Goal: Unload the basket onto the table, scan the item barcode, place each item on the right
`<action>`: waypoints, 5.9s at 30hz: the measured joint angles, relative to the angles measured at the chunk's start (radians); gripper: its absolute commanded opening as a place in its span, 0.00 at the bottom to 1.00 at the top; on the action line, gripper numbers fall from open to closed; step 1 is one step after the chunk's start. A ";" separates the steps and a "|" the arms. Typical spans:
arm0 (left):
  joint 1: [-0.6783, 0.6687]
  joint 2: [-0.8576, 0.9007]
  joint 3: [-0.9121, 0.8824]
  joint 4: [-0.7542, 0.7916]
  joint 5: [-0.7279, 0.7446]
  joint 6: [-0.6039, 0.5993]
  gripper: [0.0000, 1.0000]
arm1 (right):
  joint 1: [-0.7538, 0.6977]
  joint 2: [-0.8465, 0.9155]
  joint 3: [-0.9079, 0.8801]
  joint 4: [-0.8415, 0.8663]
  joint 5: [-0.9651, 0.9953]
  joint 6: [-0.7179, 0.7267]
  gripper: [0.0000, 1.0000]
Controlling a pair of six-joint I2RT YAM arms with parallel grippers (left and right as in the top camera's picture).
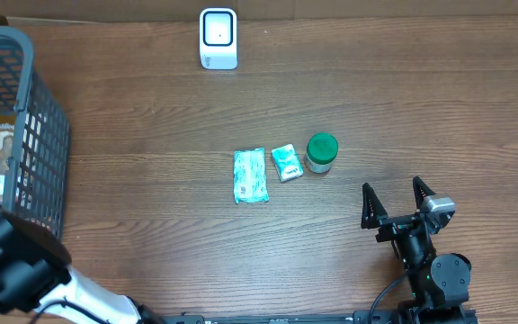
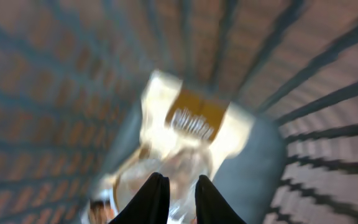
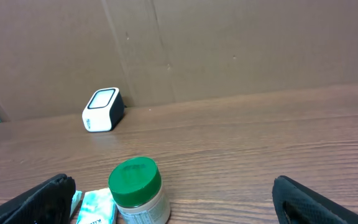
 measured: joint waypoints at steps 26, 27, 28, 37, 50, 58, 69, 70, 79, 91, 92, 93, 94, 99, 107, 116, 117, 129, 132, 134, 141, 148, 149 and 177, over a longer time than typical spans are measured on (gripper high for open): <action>0.100 -0.088 -0.334 0.098 -0.069 -0.050 0.73 | 0.000 0.000 0.000 0.000 0.000 0.000 1.00; 0.106 -0.088 -0.357 0.114 -0.072 -0.043 0.73 | 0.000 0.000 0.000 0.000 0.000 0.000 1.00; 0.111 -0.088 -0.386 0.131 -0.072 -0.029 0.74 | 0.000 0.000 0.000 0.000 0.000 0.000 1.00; 0.112 -0.082 -0.495 0.234 -0.072 0.071 0.81 | 0.000 0.000 0.000 0.000 0.000 0.000 1.00; 0.112 0.002 -0.500 0.233 -0.093 0.097 0.82 | 0.000 0.000 0.000 0.000 0.000 0.000 1.00; 0.112 0.016 -0.500 0.233 -0.098 0.129 0.81 | 0.000 0.000 0.000 0.000 0.000 0.000 1.00; 0.112 0.025 -0.500 0.238 -0.099 0.171 0.81 | 0.000 0.000 0.000 0.000 0.000 0.000 1.00; 0.112 0.026 -0.500 0.240 -0.099 0.174 0.81 | 0.000 0.000 0.000 0.000 0.000 0.000 1.00; 0.111 0.031 -0.500 0.296 -0.097 0.193 0.82 | 0.000 0.000 0.000 0.000 0.000 0.000 1.00; 0.101 0.034 -0.475 0.330 0.018 0.225 0.85 | 0.000 0.000 0.000 0.000 0.000 0.000 1.00; 0.099 0.034 -0.475 0.337 0.031 0.235 0.85 | 0.000 0.000 0.000 0.000 0.000 0.000 1.00; 0.099 0.035 -0.475 0.344 0.046 0.246 0.85 | 0.000 0.000 0.000 -0.001 0.000 0.000 1.00; 0.099 0.035 -0.475 0.353 0.060 0.253 0.85 | 0.000 0.000 0.000 0.000 0.000 0.000 1.00; 0.099 0.048 -0.475 0.365 0.101 0.275 0.85 | 0.000 0.000 0.000 0.000 0.000 0.000 1.00; 0.099 0.115 -0.477 0.367 0.113 0.279 0.85 | 0.000 0.000 0.000 0.000 0.000 0.000 1.00; 0.099 0.141 -0.475 0.377 0.113 0.299 0.45 | 0.000 0.000 0.000 0.000 0.000 0.000 1.00; 0.099 0.142 -0.474 0.377 0.112 0.300 0.40 | 0.000 0.000 0.000 0.000 0.000 0.000 1.00; 0.099 0.147 -0.423 0.319 0.125 0.287 0.04 | 0.000 0.000 0.000 -0.001 0.000 -0.001 1.00; 0.099 0.167 -0.362 0.265 0.127 0.244 0.05 | 0.000 0.000 0.000 0.000 0.000 0.000 1.00; 0.099 0.179 -0.306 0.211 0.127 0.209 0.04 | 0.000 0.000 0.000 0.000 0.000 0.000 1.00; 0.099 0.194 -0.065 0.013 0.127 0.091 0.04 | 0.000 0.000 0.000 -0.001 0.000 0.000 1.00; 0.099 0.194 0.030 -0.074 0.128 0.020 0.04 | 0.000 0.000 0.000 0.000 0.000 0.000 1.00; 0.098 0.194 0.030 -0.084 0.128 0.014 0.04 | 0.000 0.000 0.000 0.000 0.000 0.000 1.00; 0.097 0.138 0.032 -0.172 0.163 -0.130 0.51 | 0.000 0.000 0.000 0.000 0.000 0.000 1.00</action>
